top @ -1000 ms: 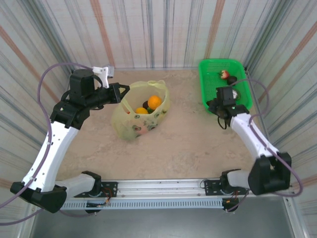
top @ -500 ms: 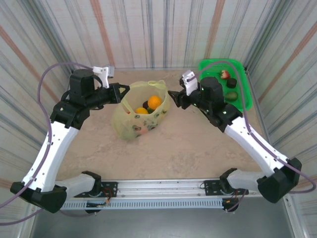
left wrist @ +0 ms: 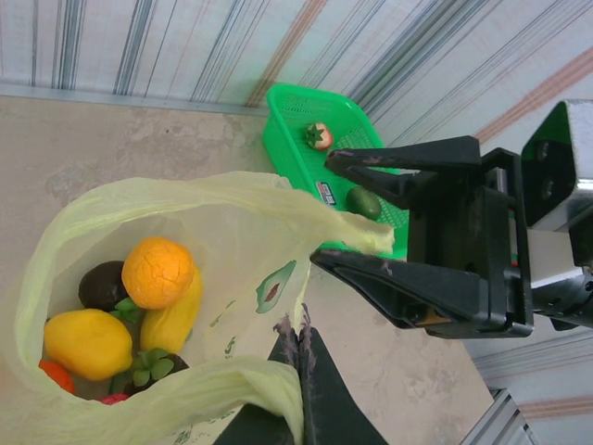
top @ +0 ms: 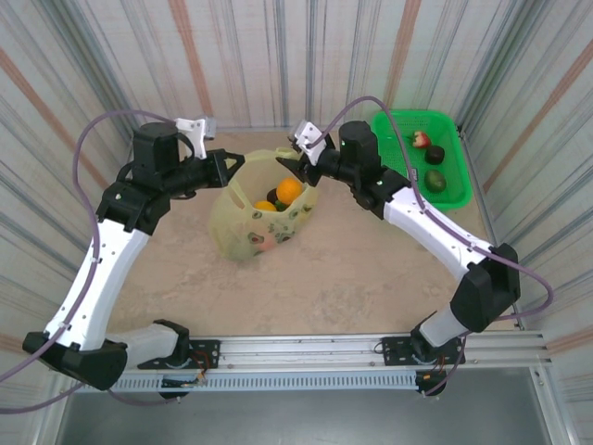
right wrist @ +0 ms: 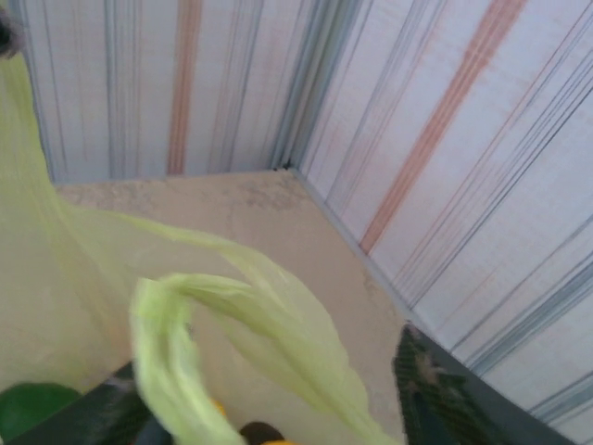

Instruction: Place the fake fruits into the plastic bag and tie a complex knot

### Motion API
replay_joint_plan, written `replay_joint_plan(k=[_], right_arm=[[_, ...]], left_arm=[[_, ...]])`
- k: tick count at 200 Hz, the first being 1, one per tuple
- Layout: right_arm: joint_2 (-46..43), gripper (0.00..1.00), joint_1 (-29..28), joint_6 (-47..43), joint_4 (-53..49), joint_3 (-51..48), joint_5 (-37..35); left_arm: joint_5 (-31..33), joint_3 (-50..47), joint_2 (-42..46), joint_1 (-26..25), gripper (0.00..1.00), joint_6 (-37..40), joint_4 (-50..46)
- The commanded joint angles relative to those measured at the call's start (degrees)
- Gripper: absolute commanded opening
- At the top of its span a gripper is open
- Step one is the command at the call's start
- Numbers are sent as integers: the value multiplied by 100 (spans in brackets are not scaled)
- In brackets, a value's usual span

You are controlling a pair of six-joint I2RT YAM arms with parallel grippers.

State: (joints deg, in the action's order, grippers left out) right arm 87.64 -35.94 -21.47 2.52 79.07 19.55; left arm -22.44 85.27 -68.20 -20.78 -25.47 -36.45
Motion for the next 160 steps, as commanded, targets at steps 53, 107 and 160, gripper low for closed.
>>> replay_joint_plan(k=[53,107,160], right_arm=[[-164,0,233,1071,-10,745,-430],[-534,0,231,1984,-1281,1514,-1988],[-1045,0,215,2521,-2049,1297,-2708]], left_arm=[[-360,678,-345,311,0,61,-85],[-1265,1187,-694,712,1,-284,211],[-1752,1220,-1055,746,2,-606,559]])
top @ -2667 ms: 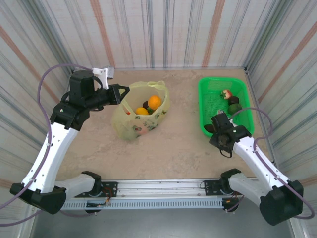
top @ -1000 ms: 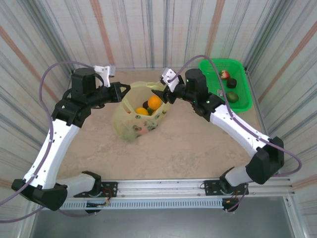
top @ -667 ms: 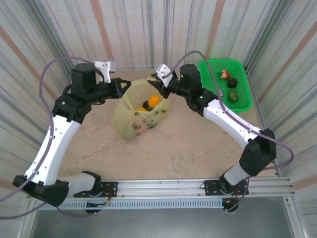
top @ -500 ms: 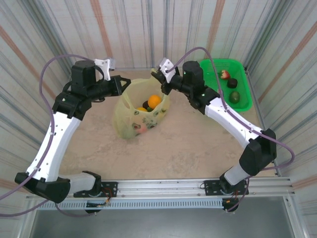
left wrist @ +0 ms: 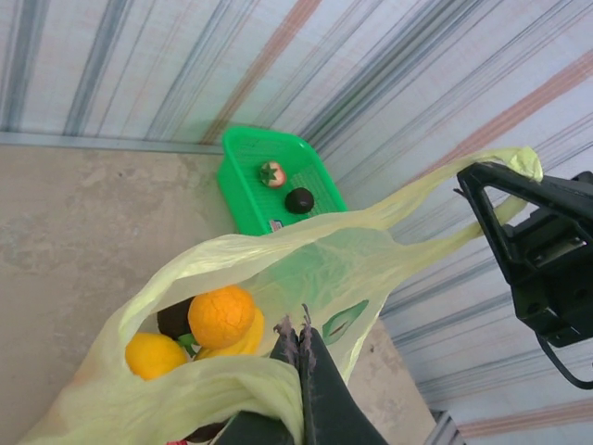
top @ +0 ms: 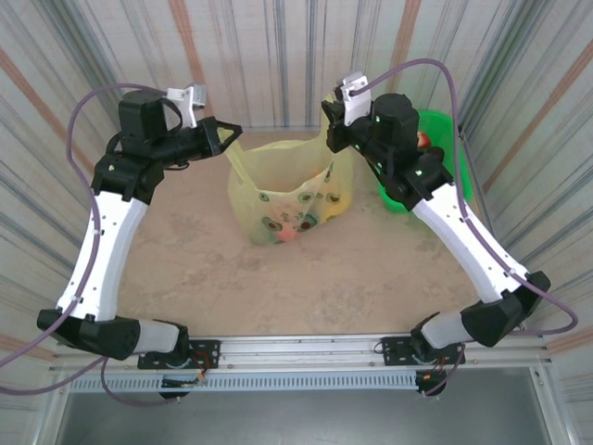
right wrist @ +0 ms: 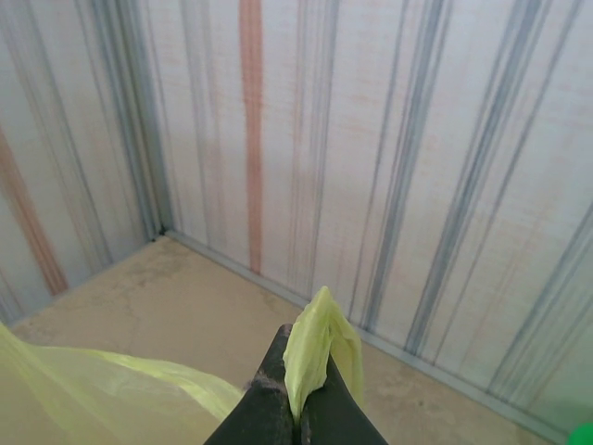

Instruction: Place the fake fruits into the plastic bag and tie a complex knot

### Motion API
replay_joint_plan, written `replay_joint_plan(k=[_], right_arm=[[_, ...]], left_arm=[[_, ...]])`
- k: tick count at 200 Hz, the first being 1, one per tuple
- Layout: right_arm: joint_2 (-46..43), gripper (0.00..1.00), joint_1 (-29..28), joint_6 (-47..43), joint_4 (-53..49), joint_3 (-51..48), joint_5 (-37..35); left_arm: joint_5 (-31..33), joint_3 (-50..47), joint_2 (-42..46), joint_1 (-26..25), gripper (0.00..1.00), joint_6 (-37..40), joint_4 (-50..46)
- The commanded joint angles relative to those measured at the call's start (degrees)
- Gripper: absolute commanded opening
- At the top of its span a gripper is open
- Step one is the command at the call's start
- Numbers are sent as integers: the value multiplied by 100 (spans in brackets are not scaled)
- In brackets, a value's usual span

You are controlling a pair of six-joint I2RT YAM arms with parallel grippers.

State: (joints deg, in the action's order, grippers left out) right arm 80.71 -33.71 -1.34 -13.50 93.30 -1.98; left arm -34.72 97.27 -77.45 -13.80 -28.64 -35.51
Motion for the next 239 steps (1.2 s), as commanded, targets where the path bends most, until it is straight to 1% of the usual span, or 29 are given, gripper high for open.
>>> replay_joint_plan(k=[1,25,42,70,83,98,110,119,130,142,153,167,184,194,205,214,228,239], right_arm=[[-370,0,-10,528,-449,-144,-566],[-666,0,-21,883,-547,-572,-955],[-838,0,-16,1115,-596,-827,-1141],[-956,0,-18,1444,-653,-1021,-1136],[-974,0,-21,1548,-719,-1019,-1123],[-997,0,-17,1576,-725,-1050,-1150],[-1013,0,-16,1576,-771,-1025,-1225],[-1017,0,3,1576,-796,-1008,-1226],[-1030,0,30,1567,-814,-1000,-1209],[-1048,0,48,1568,-828,-999,-1162],[-1059,0,58,1570,-814,-1018,-1138],[-1069,0,80,1573,-808,-1043,-1130],[-1083,0,97,1569,-804,-1055,-1058],[-1099,0,115,1567,-791,-1076,-1035],[-1118,0,115,1567,-773,-1088,-1033],[-1134,0,120,1559,-760,-1112,-1022],[-1165,0,133,1563,-736,-1138,-1007],[-1187,0,147,1538,-729,-1151,-982]], left_arm=[[-539,11,-135,47,2,-299,483],[-700,-115,-283,-174,2,-388,609],[-856,-192,-347,-353,7,-490,715],[-1078,-443,-349,-505,15,-807,1055],[-1094,-523,-302,-608,23,-749,1081],[-1073,-575,-204,-716,34,-480,985],[-1042,-682,-70,-730,41,-298,915],[-948,-797,59,-729,46,-170,876],[-746,-967,259,-730,55,-12,843],[-650,-1258,451,-731,63,49,1024],[-752,-1518,578,-735,67,35,1265],[-981,-1759,667,-759,71,32,1523],[-1079,-1923,786,-855,71,228,1660],[-884,-1967,873,-940,69,437,1670],[-619,-1964,939,-1015,65,674,1651],[-375,-1917,975,-1066,57,828,1607],[-2,-1757,962,-1106,40,997,1475],[182,-1605,921,-1107,30,1084,1388]])
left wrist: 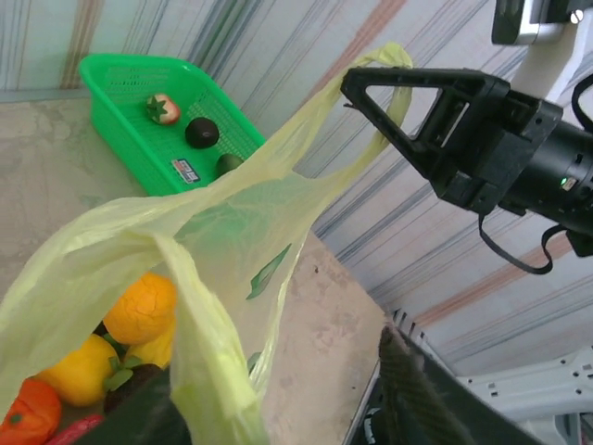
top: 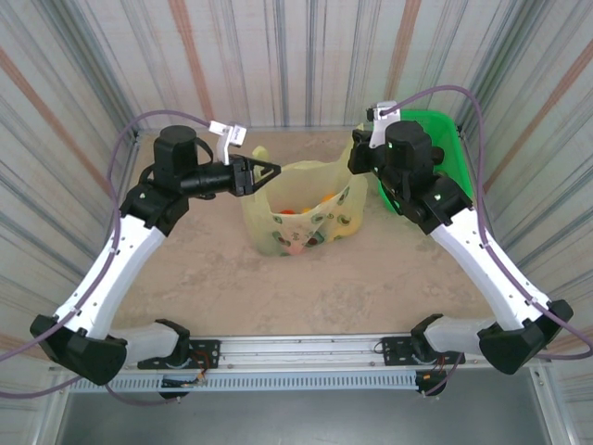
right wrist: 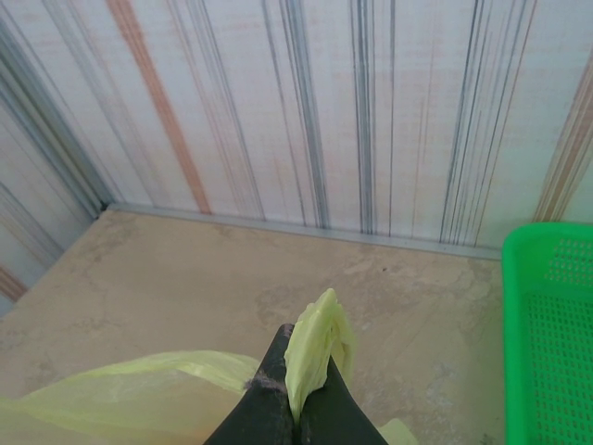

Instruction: Place the fake fruits into the plastic bag and tie a complex knot

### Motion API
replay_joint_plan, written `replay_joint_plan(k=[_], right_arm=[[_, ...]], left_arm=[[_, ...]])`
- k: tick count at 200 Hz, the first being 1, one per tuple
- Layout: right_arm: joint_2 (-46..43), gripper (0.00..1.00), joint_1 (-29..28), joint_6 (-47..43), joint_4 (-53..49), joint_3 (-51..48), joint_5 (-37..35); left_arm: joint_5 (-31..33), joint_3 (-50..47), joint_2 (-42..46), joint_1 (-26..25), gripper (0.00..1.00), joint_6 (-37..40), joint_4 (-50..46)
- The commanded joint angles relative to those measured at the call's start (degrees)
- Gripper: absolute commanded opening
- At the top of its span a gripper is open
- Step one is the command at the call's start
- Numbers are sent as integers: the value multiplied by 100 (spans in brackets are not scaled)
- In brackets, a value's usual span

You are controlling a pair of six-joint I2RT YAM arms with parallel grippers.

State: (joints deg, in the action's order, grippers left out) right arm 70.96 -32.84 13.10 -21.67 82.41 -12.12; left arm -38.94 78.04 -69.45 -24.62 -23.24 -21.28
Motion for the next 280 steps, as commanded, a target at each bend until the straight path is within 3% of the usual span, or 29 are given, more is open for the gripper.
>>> replay_joint_plan(k=[1,43,92,214,230,257,280], right_arm=[[-217,0,59,90,91,-61,33],[-270,0,110,-7,65,-2,61],[-317,0,188,-114,45,192,121],[-336,0,583,-197,-109,204,619],[-323,0,654,-138,-118,182,712],[-318,0,699,-198,-107,213,964],[-324,0,699,-285,-100,246,1090]], left_arm=[[619,331,118,-25,29,547,-39],[885,855,49,-42,0,553,-100],[1023,1171,86,-86,0,581,-201],[1389,-157,732,-412,0,494,733],[1358,-166,688,-429,10,500,695],[1376,-215,753,-427,47,740,476],[1593,-497,987,-429,61,1002,369]])
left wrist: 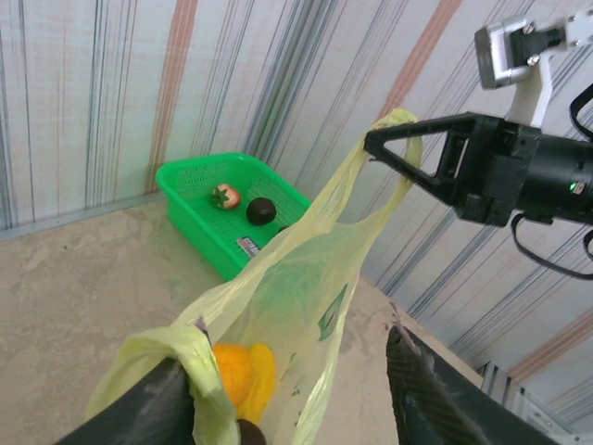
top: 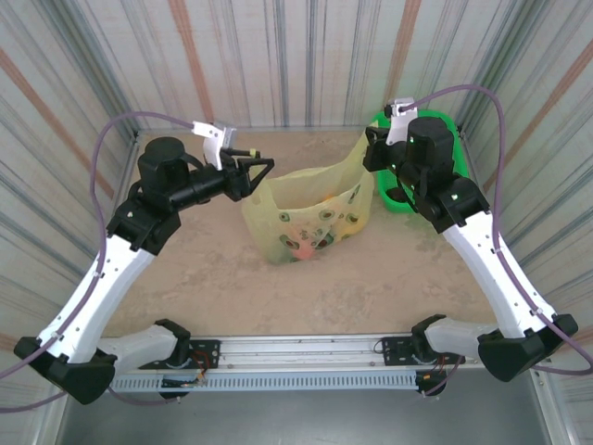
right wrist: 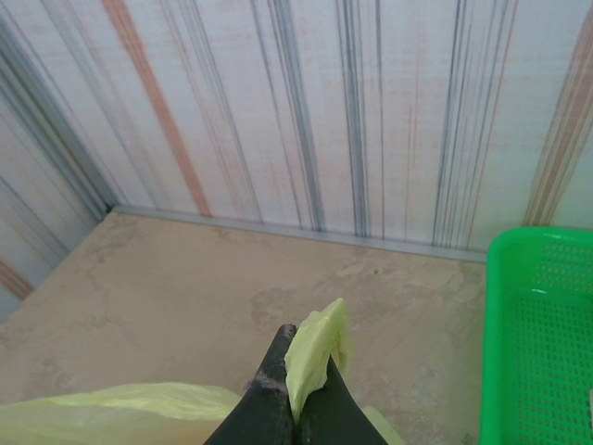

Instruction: Place the fake fruits into the plastic bag and tie a complex knot

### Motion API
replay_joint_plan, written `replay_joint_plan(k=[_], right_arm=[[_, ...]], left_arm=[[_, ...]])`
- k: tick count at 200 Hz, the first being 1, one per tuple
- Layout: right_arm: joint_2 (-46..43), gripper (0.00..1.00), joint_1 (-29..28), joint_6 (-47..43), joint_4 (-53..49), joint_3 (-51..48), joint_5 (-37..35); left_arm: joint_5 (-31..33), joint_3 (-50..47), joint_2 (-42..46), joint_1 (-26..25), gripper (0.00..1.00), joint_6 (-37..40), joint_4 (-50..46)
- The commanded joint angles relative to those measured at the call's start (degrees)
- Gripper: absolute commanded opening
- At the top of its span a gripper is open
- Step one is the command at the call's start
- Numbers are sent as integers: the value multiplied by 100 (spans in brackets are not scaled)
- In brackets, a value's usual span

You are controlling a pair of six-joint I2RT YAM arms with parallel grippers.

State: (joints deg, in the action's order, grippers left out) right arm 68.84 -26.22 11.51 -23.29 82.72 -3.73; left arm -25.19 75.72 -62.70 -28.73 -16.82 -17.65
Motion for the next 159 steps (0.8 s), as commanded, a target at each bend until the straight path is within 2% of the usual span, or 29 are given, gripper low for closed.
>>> replay_joint_plan(k=[1,25,55,80,99,102,112,159], right_arm=[[-110,0,37,-128,61,217,254],[-96,0,55,-163,35,236,268],[-110,0,97,-175,34,227,362],[-138,0,102,-168,43,214,443],[-156,0,99,-156,51,197,505],[-155,0,107,-157,59,200,516],[-168,0,97,-148,57,192,535],[-201,0,104,-130,70,173,616]], left_arm=[[217,-285,320,-18,62,370,7],[67,-730,649,-19,66,618,80],[280,-1448,1166,-19,67,979,202],[345,-2155,1468,-16,70,1305,812],[468,-2628,1393,-19,81,1575,1577],[503,-2698,1373,-19,88,1595,1724],[575,-2888,1280,-19,94,1664,2240],[177,-2962,236,43,96,1972,3723]])
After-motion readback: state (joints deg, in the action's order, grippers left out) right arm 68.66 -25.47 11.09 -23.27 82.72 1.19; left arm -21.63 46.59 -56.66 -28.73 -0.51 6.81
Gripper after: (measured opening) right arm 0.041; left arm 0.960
